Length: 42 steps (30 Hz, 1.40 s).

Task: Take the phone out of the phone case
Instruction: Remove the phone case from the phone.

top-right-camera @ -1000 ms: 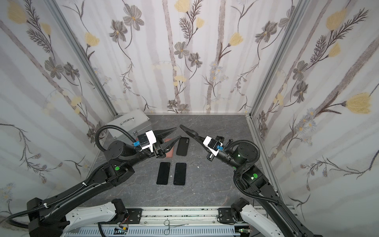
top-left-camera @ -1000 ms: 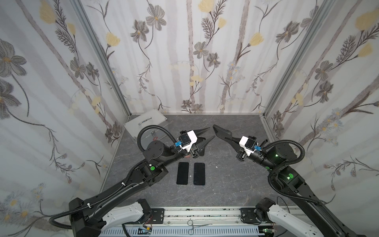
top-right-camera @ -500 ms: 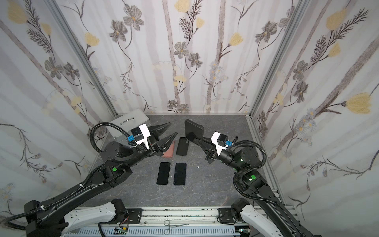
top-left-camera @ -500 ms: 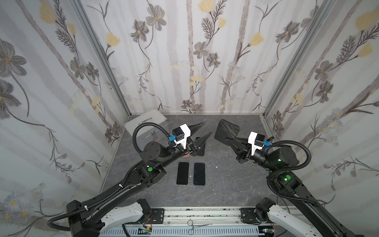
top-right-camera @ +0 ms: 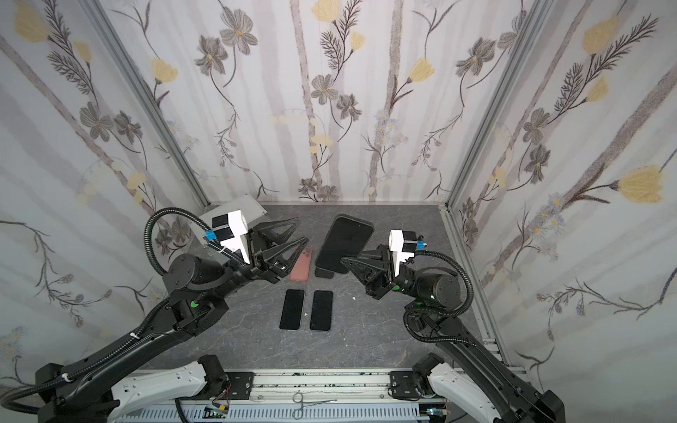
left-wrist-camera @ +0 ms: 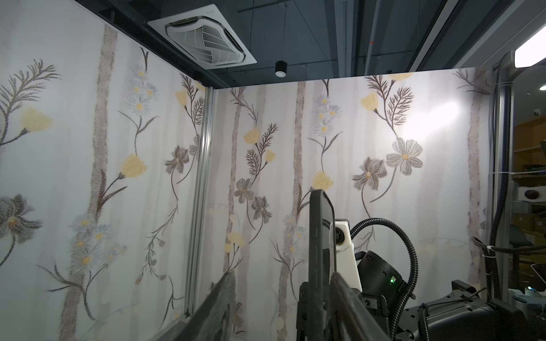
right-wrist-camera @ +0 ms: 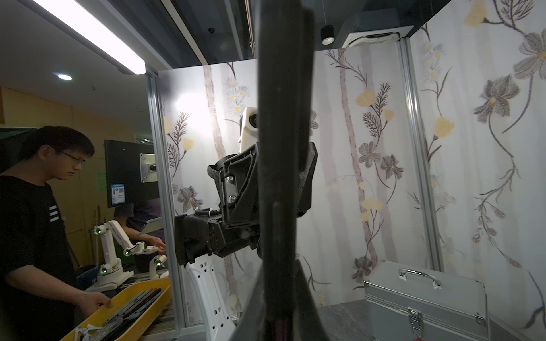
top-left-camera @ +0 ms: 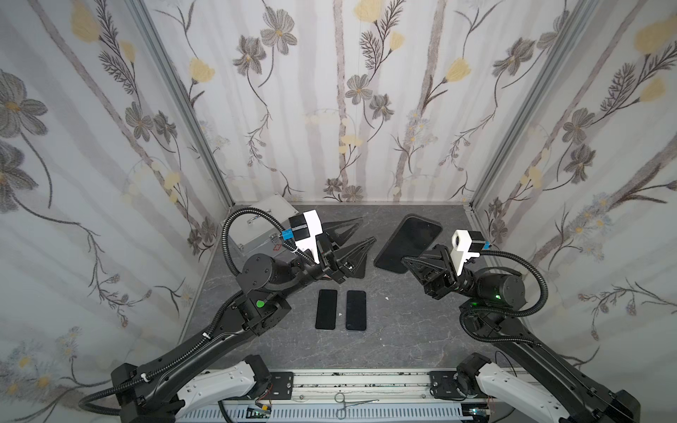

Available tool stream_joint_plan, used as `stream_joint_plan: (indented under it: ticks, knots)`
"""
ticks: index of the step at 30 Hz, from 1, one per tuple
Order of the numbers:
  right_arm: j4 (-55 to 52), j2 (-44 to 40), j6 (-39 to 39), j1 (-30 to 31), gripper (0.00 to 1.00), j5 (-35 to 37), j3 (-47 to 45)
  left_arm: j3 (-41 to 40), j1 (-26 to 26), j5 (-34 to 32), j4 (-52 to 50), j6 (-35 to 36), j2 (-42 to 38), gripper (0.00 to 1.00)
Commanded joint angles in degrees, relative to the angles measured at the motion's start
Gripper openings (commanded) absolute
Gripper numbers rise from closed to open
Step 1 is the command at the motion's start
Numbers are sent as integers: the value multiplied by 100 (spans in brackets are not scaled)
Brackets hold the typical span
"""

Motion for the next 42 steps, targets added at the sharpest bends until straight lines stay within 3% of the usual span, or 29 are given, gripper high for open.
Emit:
stream_joint_plan:
  ticks: [1,8,18,26,33,37,40,42]
  knots:
    - [742,39,680,19,0,33,-11,86,8,-179,108,-422,28,52]
    - [-46,-137,1003,171,0,903,-2,153,8,-355,-219,-609,205,53]
    - [-65,-280,1293,425,0,1972,-147,25,-93,581,66,-1191,501,54]
    - [213,-173,1324,549,0,2039,-95,-183,-223,724,462,-1449,620,46]
    - [293,-136,1333,641,0,2092,-151,-216,-244,757,657,-1514,712,24]
    - [153,-238,1224,638,0,2296,-233,-279,-241,784,687,-1619,759,0]
    - [-94,-269,1010,634,1,2365,-252,-429,-233,541,687,-1660,660,0]
    - [-652,-379,741,605,14,2447,-258,-644,-125,228,672,-1703,516,0]
